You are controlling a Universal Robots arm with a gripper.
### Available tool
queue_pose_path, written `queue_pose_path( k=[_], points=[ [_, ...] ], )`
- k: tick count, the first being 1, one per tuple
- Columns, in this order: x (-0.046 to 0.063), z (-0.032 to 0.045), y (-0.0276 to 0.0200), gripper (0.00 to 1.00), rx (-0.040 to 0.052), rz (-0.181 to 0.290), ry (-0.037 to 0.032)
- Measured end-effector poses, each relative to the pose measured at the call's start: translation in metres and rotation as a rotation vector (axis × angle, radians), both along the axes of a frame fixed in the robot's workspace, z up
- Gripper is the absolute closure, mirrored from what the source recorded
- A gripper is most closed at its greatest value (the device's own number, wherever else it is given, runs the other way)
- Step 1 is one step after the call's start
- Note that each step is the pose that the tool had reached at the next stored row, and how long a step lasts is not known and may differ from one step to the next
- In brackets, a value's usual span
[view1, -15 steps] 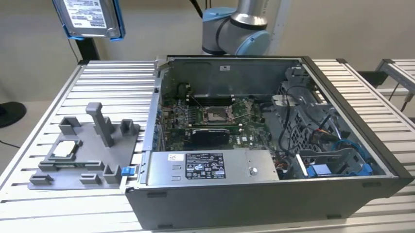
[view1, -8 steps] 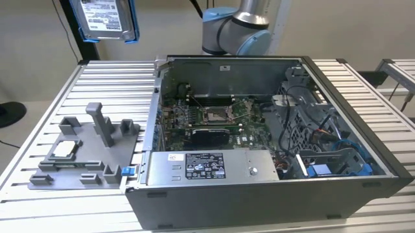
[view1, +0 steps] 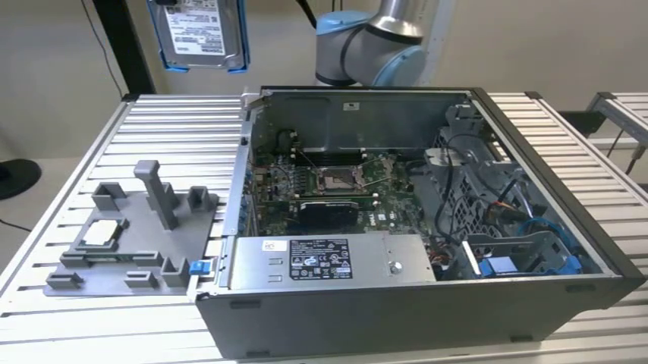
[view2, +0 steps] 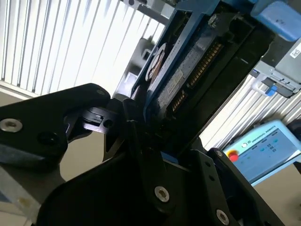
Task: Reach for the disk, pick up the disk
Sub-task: 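Pick up the disk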
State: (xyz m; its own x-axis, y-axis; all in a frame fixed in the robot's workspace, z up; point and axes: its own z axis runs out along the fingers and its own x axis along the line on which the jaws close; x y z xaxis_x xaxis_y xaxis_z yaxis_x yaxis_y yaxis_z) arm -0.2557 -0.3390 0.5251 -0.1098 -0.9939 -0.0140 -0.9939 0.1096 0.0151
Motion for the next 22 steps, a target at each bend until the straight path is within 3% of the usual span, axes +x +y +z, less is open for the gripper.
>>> queue_pose_path(
  k=[22],
  points=[
    [0.100, -0.0200, 0.0000, 1.00, 0.0000, 0.000, 0.0000]
  ],
)
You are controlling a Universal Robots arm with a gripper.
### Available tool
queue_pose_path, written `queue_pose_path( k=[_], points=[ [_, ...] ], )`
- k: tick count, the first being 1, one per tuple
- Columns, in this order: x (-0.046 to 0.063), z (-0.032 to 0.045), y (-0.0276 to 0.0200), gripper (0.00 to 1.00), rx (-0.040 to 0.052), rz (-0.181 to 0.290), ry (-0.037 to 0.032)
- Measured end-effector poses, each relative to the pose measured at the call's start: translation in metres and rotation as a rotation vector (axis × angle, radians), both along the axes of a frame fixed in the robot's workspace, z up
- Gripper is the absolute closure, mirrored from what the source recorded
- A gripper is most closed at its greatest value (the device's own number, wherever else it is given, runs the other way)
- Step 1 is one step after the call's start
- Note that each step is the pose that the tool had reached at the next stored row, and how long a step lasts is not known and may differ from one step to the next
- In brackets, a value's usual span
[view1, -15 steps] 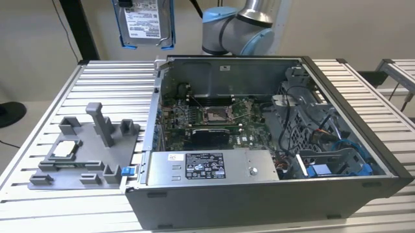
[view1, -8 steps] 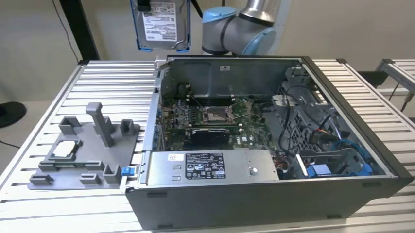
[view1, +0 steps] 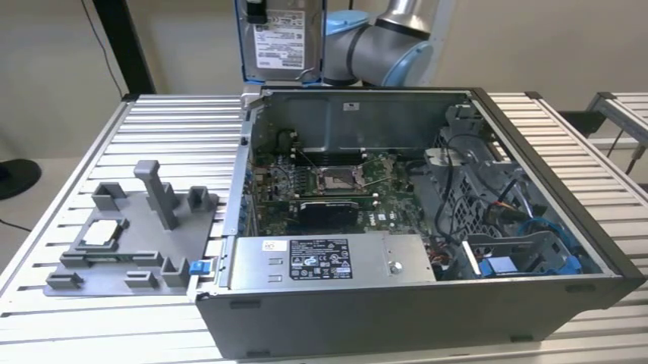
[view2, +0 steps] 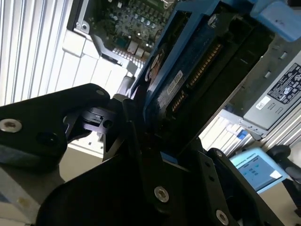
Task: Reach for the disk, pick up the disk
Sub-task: 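Pick up the disk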
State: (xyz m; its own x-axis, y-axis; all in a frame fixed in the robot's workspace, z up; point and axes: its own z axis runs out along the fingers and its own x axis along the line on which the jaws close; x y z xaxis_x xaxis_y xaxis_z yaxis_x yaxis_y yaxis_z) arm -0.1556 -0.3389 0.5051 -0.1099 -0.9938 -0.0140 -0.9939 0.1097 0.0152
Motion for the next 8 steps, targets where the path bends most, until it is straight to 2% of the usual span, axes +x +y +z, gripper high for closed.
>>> queue_pose_path(
  k=[8],
  points=[
    [0.037, -0.0055, 0.0000, 1.00, -0.0001, 0.000, 0.0001]
  ],
)
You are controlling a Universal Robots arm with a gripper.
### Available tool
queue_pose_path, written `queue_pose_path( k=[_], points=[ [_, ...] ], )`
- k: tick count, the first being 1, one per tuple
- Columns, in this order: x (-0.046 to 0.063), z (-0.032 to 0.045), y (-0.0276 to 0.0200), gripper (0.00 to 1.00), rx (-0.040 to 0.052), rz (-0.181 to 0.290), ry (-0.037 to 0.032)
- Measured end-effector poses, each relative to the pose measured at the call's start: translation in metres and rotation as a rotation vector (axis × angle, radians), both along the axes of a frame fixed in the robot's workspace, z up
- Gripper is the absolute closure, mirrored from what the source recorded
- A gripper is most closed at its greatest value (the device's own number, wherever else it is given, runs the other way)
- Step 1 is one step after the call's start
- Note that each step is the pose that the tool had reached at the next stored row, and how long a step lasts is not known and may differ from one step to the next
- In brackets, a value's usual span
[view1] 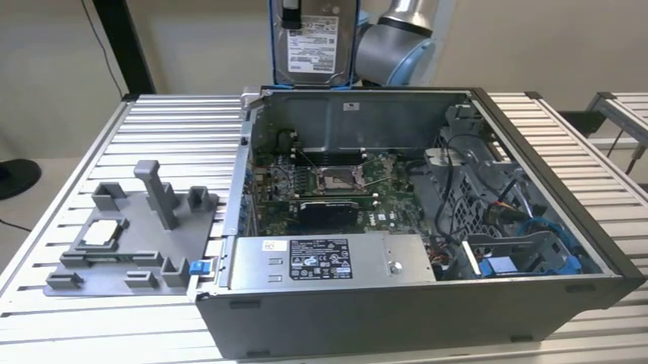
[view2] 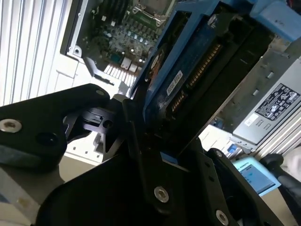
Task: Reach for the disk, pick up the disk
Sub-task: 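Pick up the disk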
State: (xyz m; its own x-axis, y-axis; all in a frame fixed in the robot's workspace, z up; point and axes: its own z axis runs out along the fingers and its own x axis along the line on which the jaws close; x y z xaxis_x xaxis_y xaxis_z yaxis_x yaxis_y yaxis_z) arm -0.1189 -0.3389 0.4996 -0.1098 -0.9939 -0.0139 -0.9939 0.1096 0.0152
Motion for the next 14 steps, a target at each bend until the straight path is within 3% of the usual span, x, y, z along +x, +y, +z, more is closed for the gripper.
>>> queue_pose_path(
  k=[14],
  points=[
    [0.063, -0.0084, 0.0000, 1.00, 0.0001, 0.000, 0.0000]
  ],
)
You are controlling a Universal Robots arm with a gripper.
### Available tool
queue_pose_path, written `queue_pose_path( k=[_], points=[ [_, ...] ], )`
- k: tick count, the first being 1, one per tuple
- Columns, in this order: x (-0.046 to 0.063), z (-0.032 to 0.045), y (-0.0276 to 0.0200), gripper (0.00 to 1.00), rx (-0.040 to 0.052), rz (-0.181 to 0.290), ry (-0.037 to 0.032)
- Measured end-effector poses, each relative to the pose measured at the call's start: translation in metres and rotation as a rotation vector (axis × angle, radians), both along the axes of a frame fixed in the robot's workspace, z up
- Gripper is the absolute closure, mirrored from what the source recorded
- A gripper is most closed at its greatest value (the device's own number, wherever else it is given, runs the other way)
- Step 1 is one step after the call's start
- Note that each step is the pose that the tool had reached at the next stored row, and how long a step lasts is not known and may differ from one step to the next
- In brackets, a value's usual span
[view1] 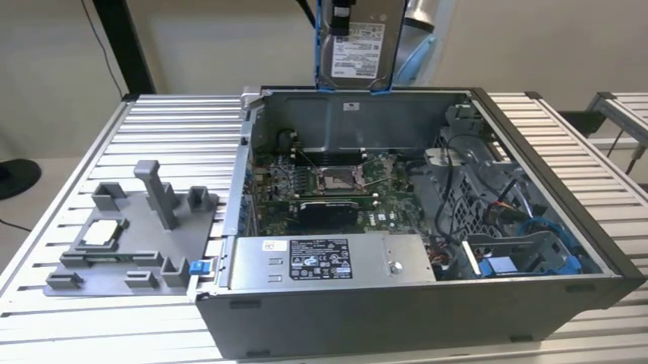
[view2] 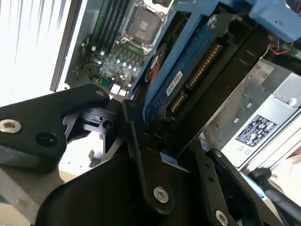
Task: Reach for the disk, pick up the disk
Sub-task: 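Pick up the disk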
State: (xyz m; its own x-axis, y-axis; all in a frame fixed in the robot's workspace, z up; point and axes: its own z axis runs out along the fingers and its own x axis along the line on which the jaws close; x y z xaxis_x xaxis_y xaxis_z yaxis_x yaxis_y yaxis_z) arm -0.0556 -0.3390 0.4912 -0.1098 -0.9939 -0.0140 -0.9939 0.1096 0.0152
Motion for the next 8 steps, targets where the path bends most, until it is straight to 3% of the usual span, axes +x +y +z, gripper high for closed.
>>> queue_pose_path(
  k=[8],
  points=[
    [0.037, -0.0038, 0.0000, 1.00, 0.0000, 0.000, 0.0000]
  ],
)
